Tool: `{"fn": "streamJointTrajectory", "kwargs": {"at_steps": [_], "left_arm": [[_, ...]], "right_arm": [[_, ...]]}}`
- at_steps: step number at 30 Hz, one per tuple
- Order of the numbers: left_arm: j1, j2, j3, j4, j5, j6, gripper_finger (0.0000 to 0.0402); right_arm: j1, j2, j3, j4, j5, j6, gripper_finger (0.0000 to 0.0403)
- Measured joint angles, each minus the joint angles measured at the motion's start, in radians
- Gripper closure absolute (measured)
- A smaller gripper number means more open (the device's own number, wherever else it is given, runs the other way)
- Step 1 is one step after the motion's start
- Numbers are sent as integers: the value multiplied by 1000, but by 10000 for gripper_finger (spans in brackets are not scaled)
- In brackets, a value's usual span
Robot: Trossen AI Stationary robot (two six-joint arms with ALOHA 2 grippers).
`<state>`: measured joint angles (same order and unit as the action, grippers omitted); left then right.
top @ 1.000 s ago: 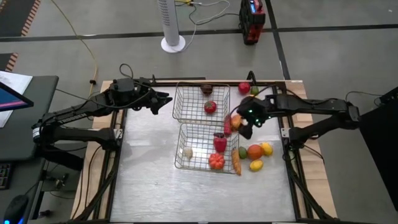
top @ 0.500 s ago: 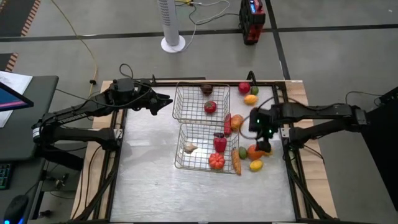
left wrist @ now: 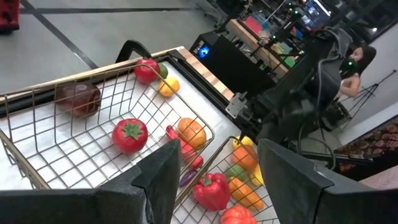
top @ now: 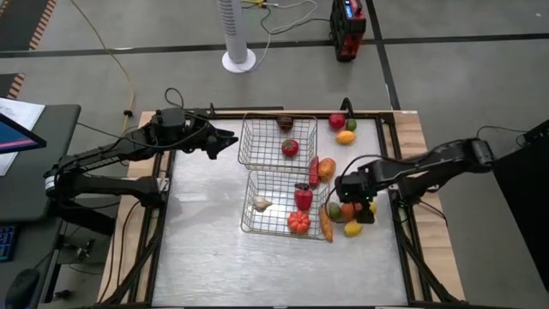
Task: Sort produce into baskets
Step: Put the orange fruit into the top wire basket
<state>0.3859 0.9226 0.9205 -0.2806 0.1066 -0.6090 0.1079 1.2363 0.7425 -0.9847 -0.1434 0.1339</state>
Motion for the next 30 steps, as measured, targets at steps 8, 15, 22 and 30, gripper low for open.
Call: {"fn": "streamJointTrajectory", "kwargs": {"at_steps": [8,15,22,30], "left_arm": [[0,0,0,-1,-10,22,200],[0,0,0,-1,-13,26,200],[0,0,0,0,-15,21,200],[0,0,0,19,-82,21,200]], "right_arm": [[30,119,5,46,-9,33,50],[-10,87,50,-27,-1,74,93],[-131,13,232,-261,289,111,87],[-301,7,434,-78,491,174,86]]}}
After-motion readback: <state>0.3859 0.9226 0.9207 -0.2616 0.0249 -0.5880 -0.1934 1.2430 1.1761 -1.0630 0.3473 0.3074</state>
